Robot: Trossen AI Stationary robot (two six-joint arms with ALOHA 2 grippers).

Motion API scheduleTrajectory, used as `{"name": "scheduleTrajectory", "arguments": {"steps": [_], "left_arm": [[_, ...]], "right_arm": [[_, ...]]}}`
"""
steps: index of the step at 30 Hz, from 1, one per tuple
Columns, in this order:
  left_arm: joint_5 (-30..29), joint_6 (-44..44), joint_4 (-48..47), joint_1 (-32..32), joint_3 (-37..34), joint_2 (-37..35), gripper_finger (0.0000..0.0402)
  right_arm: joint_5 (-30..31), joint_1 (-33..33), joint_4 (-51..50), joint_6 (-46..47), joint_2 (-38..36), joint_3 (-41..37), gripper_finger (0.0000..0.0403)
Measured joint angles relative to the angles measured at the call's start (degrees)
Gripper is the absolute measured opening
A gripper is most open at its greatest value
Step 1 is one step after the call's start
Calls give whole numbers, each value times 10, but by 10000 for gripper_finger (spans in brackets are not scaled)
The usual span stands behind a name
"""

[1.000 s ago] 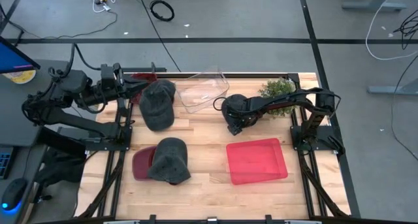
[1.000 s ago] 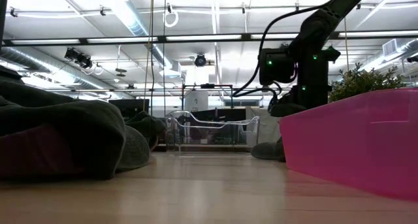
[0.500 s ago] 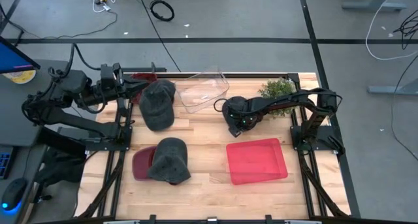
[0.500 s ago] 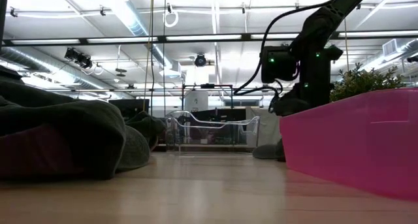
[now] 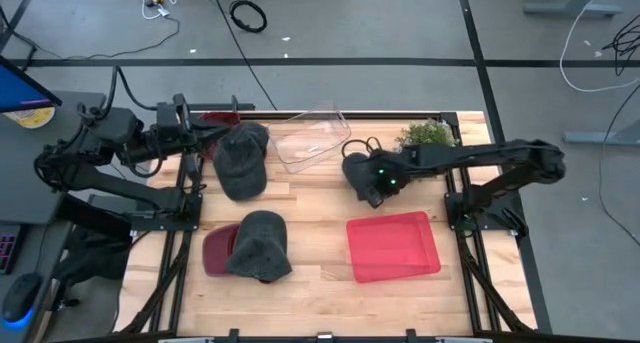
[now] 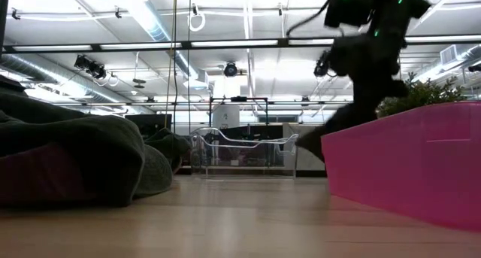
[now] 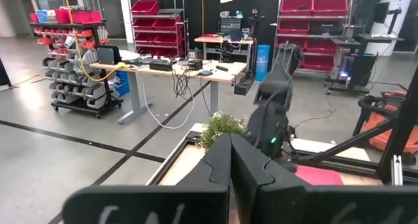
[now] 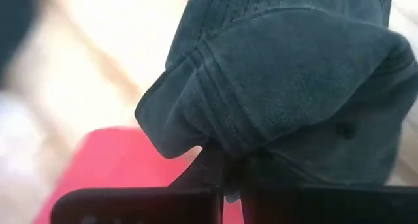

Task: Pick & Place hat
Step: Put the right black cap into the transparent bin

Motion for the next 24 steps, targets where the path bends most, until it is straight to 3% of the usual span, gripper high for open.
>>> {"name": "scheduleTrajectory", "arguments": {"steps": [9, 15, 20, 24], "left_arm": [[-1, 2, 1, 0, 0, 4, 3], [-5, 2, 1, 0, 0, 4, 4], [-5, 2, 1, 0, 0, 4, 32], [-5, -2, 1, 0, 0, 4, 63]], "right_arm": [[-88, 15, 48, 0, -74, 69, 12], [-192, 17, 190, -37, -78, 148, 12], [-239, 17, 312, -46, -77, 185, 12], [-255, 17, 336, -45, -77, 193, 12]]}}
